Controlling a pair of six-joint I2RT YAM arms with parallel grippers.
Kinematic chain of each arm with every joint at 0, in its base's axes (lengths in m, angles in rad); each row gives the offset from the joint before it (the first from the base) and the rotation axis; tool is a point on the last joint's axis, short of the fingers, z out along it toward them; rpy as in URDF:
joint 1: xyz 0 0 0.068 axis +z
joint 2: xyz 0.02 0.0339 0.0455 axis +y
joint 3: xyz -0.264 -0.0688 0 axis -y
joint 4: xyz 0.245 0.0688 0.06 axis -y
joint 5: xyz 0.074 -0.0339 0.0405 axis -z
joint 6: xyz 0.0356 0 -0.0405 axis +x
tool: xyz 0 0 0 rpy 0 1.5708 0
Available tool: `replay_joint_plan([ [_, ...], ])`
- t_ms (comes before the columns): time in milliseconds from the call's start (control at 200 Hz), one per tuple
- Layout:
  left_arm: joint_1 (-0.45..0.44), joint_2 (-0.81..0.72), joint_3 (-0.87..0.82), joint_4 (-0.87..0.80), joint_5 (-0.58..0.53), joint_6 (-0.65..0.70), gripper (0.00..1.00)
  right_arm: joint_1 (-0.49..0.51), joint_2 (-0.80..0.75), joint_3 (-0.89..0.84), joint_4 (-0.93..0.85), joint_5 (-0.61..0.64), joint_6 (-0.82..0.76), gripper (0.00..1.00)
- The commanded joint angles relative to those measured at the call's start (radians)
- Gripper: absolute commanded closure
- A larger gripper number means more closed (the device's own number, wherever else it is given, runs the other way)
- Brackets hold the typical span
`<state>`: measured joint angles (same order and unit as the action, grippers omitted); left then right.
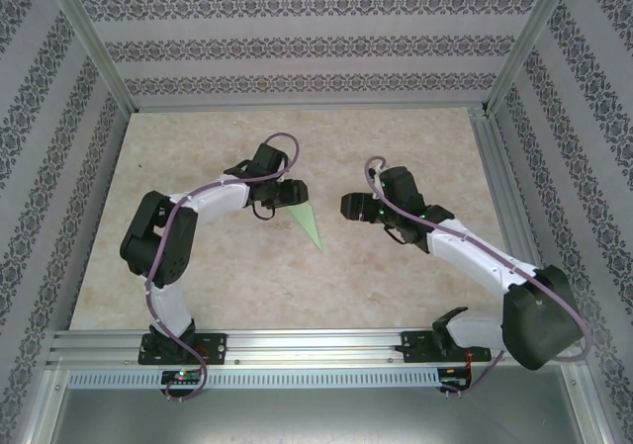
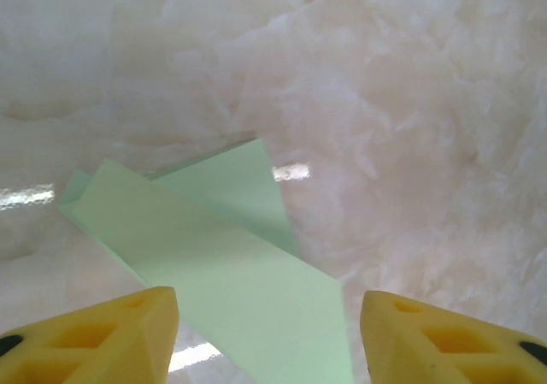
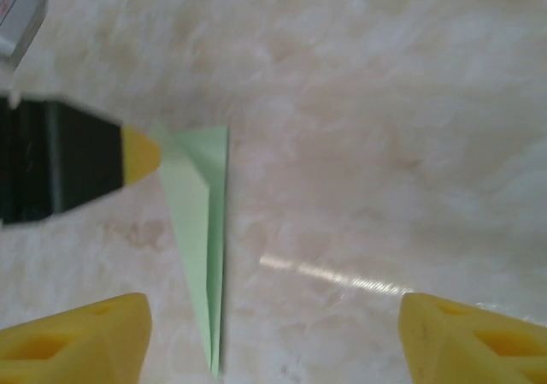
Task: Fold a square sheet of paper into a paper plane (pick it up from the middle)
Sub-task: Fold the wing for the fifth time at the center of the table, then turn over a paper plane at the center of the table.
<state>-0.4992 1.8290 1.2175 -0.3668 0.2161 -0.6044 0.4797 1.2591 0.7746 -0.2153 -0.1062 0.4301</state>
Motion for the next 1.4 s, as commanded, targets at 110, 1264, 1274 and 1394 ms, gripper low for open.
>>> replay_joint_plan([
  [110,-0.131,-0.071,0.084,-0.239,-0.374,-0.009,0.25,-0.08,-0.087,-0.101,0.145,0.117,-0.045,0.02],
  [1264,-0.287,0.318,0.509,-0.607,-0.646,-0.067,0.75,-0.217,-0.093,-0.248,0.234,0.134,0.062,0.02],
  [1274,-0.287,0.316,0.507,-0.606,-0.647,-0.067,0.76,-0.217,-0.093,-0.248,0.233,0.134,0.061,0.02],
  [1394,-0.287,0.286,0.485,-0.595,-0.653,-0.078,0.89,-0.216,-0.089,-0.248,0.234,0.135,0.063,0.02],
])
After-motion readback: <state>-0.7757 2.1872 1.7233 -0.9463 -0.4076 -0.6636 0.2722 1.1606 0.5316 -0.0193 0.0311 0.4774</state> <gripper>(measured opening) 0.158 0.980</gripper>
